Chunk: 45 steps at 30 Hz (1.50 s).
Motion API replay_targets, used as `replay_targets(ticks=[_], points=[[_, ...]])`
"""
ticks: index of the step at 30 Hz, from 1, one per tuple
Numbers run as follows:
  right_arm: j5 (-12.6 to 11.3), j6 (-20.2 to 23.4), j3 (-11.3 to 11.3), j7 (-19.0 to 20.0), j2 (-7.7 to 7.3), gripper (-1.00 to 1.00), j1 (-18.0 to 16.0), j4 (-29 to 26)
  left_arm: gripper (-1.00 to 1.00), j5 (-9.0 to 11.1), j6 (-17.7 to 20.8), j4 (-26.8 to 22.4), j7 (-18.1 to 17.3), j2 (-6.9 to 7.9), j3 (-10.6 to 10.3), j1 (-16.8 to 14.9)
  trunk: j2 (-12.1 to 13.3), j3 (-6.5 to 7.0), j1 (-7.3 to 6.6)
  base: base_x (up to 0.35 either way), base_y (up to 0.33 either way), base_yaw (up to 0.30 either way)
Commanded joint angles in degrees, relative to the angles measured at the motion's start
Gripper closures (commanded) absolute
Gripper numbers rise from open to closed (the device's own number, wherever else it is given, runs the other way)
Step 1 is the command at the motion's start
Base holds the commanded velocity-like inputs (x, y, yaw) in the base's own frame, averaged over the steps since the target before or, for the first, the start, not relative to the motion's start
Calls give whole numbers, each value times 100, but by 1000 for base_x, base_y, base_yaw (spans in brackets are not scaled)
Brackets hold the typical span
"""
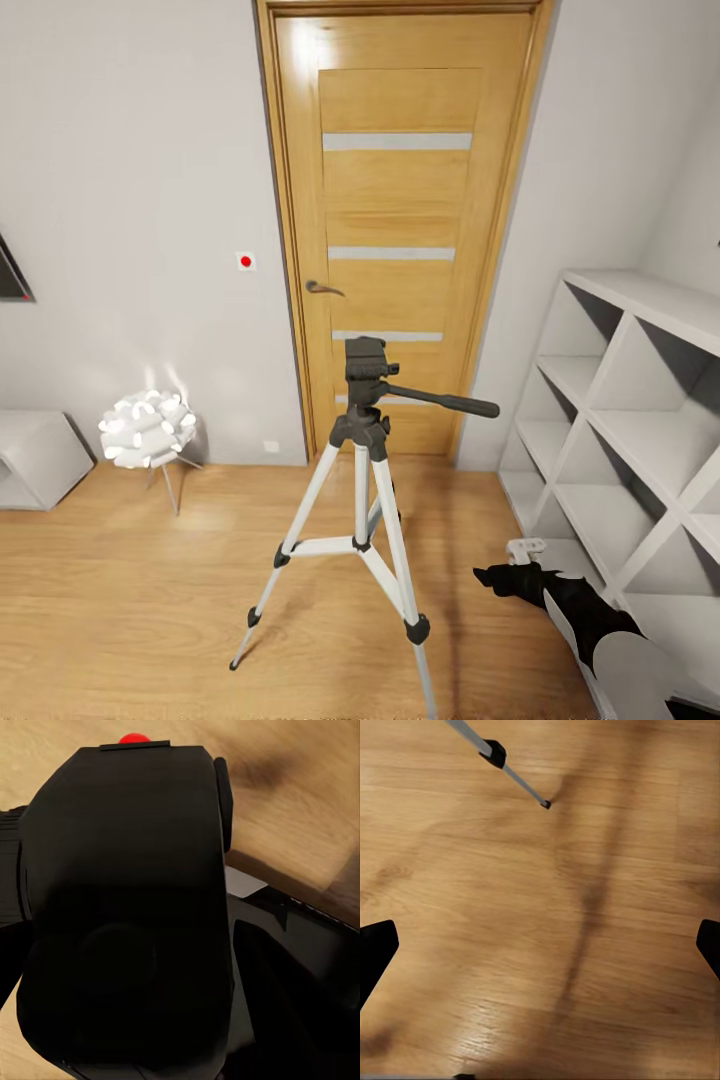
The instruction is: Attach the digital camera to the camera tripod in the bedroom.
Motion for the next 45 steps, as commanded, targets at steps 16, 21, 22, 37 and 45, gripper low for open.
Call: replay_targets(ticks=[16, 21, 22, 37, 45], points=[[56, 30, -49, 46, 4, -100, -3, -8, 100, 33, -11, 1, 27, -2, -48, -3, -6, -156, 1, 0, 0, 0], [57, 30, -49, 46, 4, -100, -3, -8, 100, 33, -11, 2, 27, -2, -47, -3, -6, -202, 1, 0, 0, 0], [57, 30, -49, 46, 4, -100, -3, -8, 100, 33, -11, 2, 27, -2, -47, -3, -6, -211, 1, 0, 0, 0], [57, 30, -49, 46, 4, -100, -3, -8, 100, 33, -11, 3, 27, -2, -48, -3, -6, -350, 1, 0, 0, 0], [57, 30, -49, 41, 4, -100, -3, -4, 100, 33, -11, 3, 27, -2, -51, -3, -6, -424, 1, 0, 0, 0]])
